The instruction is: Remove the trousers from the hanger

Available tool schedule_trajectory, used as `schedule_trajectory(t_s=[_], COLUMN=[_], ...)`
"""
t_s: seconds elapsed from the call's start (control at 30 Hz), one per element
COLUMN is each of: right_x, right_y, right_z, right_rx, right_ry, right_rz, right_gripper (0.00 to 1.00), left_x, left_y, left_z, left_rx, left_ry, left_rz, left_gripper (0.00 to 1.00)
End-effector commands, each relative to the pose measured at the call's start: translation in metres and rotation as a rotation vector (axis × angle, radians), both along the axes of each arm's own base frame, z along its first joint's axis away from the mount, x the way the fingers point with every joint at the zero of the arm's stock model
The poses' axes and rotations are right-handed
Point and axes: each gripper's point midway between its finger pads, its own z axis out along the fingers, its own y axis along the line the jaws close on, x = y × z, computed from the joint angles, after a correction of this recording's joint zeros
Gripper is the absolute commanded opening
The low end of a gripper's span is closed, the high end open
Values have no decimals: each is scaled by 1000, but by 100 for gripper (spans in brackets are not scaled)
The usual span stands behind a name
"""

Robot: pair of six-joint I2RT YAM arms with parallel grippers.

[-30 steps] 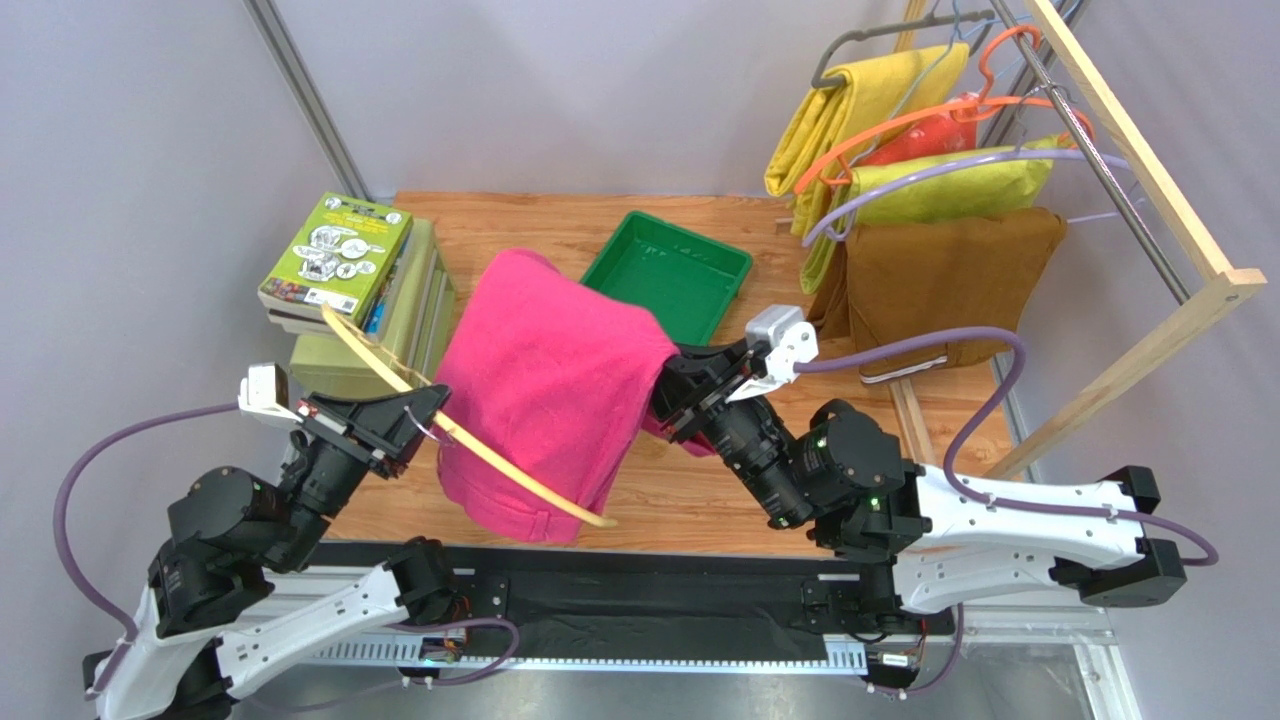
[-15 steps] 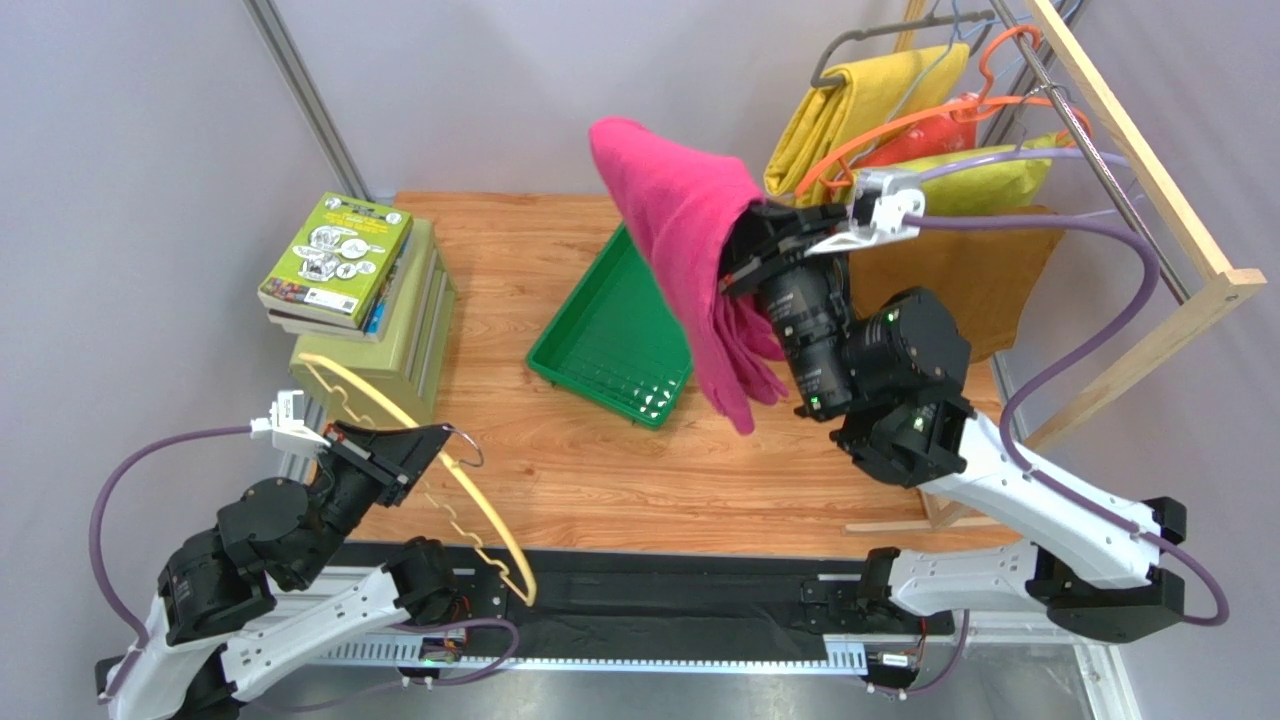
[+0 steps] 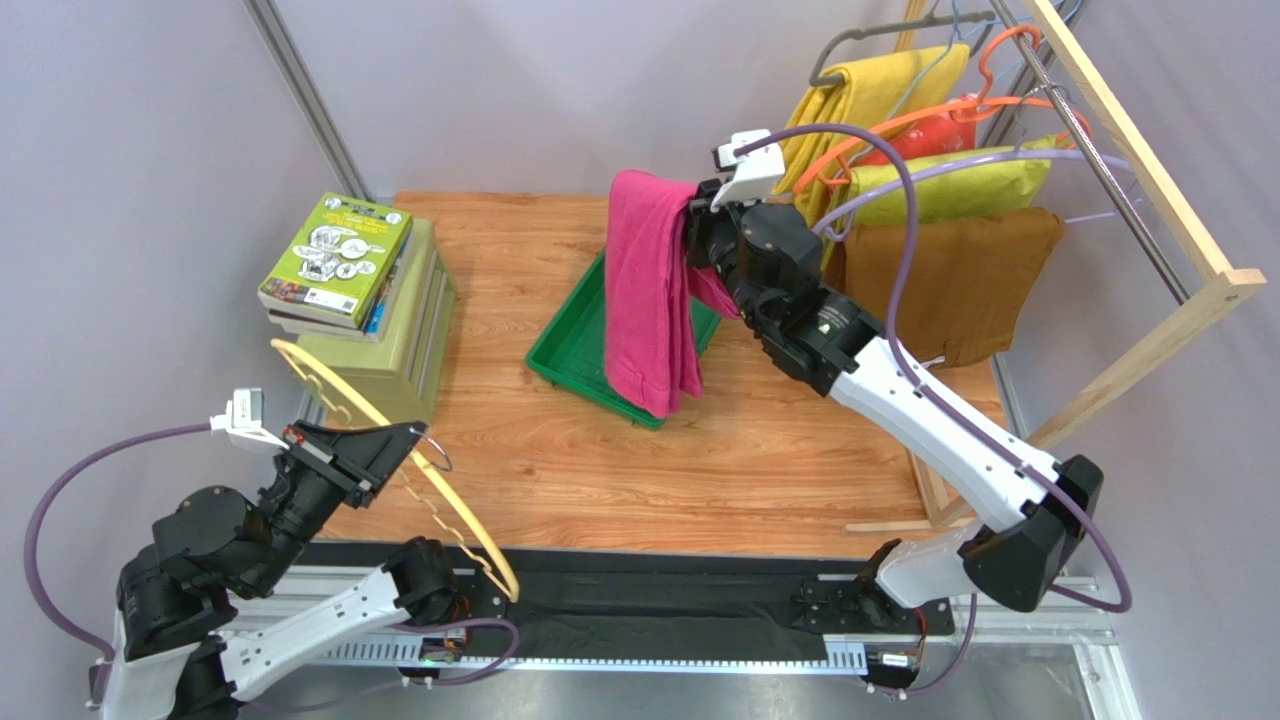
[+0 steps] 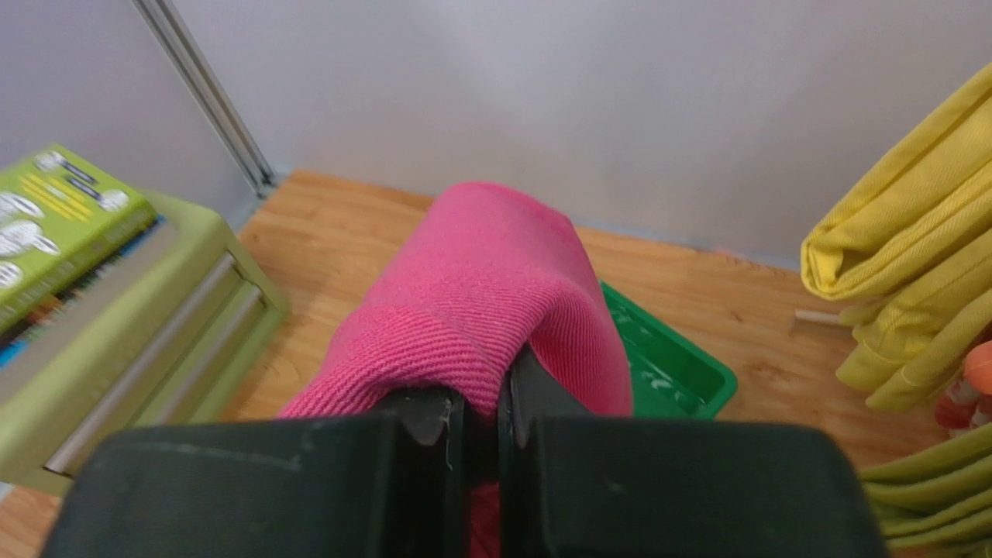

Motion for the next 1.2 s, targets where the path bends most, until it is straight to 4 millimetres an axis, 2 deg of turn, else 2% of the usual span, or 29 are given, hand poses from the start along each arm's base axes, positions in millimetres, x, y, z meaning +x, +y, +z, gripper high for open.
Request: schedule_trajectory(t_s=[0.0,0.1,0.2,0.3,0.37,0.43,0.47,0.53,0.57,0.63,0.67,0.7,0.77,0.8,0.93,1.03,1.07,1.17], right_x=[12,27,35,42,54,64,73,80,89,88,91,83,74,64,43,28,25,15], right_y=[-14,-30,-46,-45,-30,-17,-4,18,31,55,65,82,96,113,131,132,132,123], right_z=[49,42,44,52,44,20,-3,-33,-65,-93,-124,-137,-164,-183,-223,-251,-253,-264], right_rx=[76,-46,-124,-169,-183,-220,-245,-270,-308,-335,-386,-411,-489,-528,-562,-557,-538,-562], right_ry=[-140,-154,-175,-198,-189,-137,-100,-56,-9,39,95,113,150,166,263,389,415,495], right_rz=[4,-72,-132,-151,-122,-100,-80,-46,-40,-11,-8,21,35,61,115,158,155,149], right_gripper=[0,0,0,0,0,0,0,0,0,0,0,0,0,0,0,0,1,13], left_x=[0,2,4,8,9,10,9,9,8,8,7,7,5,5,4,4,4,3], left_y=[-9,-14,-16,-15,-12,-11,-10,-11,-11,-10,-11,-10,-9,-8,-7,-9,-10,-13], left_z=[23,27,31,34,35,37,38,39,39,40,41,41,42,42,43,43,42,42], left_rx=[3,10,23,43,47,48,47,48,48,47,48,46,45,44,30,26,25,19], left_ry=[-50,-65,-81,-99,-108,-115,-117,-121,-121,-124,-125,-127,-128,-128,-128,-125,-122,-119], left_rz=[-35,-42,-40,-22,-8,-2,-3,-6,-8,-10,-15,-15,-18,-16,-19,-22,-26,-37], left_gripper=[0,0,0,0,0,0,0,0,0,0,0,0,0,0,0,0,0,0])
